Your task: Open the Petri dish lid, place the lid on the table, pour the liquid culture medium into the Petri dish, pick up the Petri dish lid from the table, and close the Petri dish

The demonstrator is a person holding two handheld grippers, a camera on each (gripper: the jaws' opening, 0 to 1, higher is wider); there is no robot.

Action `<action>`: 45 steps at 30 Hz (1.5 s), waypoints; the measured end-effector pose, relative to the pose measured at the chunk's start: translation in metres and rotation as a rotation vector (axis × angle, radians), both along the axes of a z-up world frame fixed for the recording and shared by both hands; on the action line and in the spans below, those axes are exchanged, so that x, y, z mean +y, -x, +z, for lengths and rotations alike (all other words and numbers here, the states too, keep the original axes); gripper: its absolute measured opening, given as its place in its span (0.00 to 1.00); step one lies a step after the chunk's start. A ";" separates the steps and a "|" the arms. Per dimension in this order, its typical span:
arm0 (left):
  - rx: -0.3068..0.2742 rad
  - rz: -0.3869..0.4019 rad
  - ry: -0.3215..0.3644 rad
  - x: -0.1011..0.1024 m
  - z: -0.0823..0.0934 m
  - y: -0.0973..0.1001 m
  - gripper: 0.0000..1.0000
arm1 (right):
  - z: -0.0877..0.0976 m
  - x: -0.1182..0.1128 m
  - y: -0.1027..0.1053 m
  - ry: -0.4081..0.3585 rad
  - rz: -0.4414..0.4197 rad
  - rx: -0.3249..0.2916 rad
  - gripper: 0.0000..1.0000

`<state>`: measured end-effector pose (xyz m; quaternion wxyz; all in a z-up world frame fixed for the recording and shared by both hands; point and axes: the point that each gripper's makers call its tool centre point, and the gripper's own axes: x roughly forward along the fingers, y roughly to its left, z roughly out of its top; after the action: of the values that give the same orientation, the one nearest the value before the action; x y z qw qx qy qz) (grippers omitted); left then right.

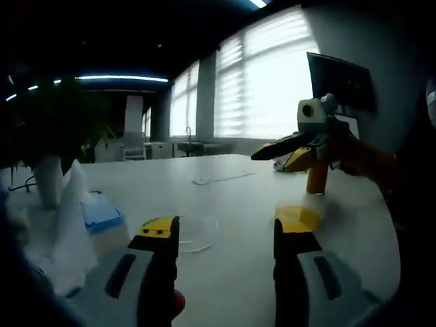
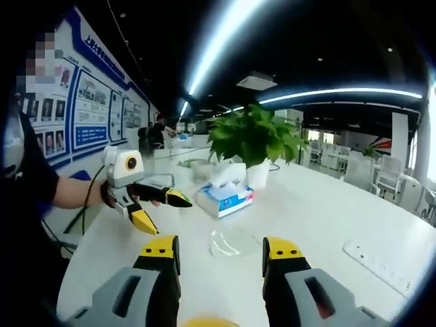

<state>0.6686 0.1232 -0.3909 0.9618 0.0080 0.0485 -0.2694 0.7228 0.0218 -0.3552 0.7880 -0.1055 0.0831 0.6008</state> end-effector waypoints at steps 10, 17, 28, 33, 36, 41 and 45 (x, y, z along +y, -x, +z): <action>0.026 0.019 -0.037 0.016 -0.018 -0.010 0.53 | -0.016 0.017 -0.012 0.036 0.036 -0.004 0.54; 0.043 0.017 -0.064 0.020 -0.029 -0.022 0.54 | -0.029 0.025 -0.024 0.061 0.051 0.005 0.57; 0.067 0.020 -0.109 0.027 -0.048 -0.047 0.54 | -0.050 0.031 -0.036 0.083 0.106 0.011 0.62; 0.077 0.020 -0.091 0.027 -0.051 -0.055 0.55 | -0.061 0.037 -0.038 0.095 0.160 0.016 0.63; 0.074 0.007 -0.083 0.024 -0.051 -0.058 0.56 | -0.067 0.038 -0.040 0.096 0.195 0.017 0.64; 0.067 0.000 -0.088 0.022 -0.051 -0.065 0.57 | -0.071 0.041 -0.051 0.077 0.228 0.026 0.64; 0.072 0.009 -0.071 0.023 -0.051 -0.072 0.57 | -0.077 0.047 -0.055 0.081 0.264 0.015 0.64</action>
<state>0.7407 0.1462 -0.4417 0.9598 0.0320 0.0928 -0.2630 0.7778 0.0687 -0.4320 0.6964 -0.1428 0.0985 0.6963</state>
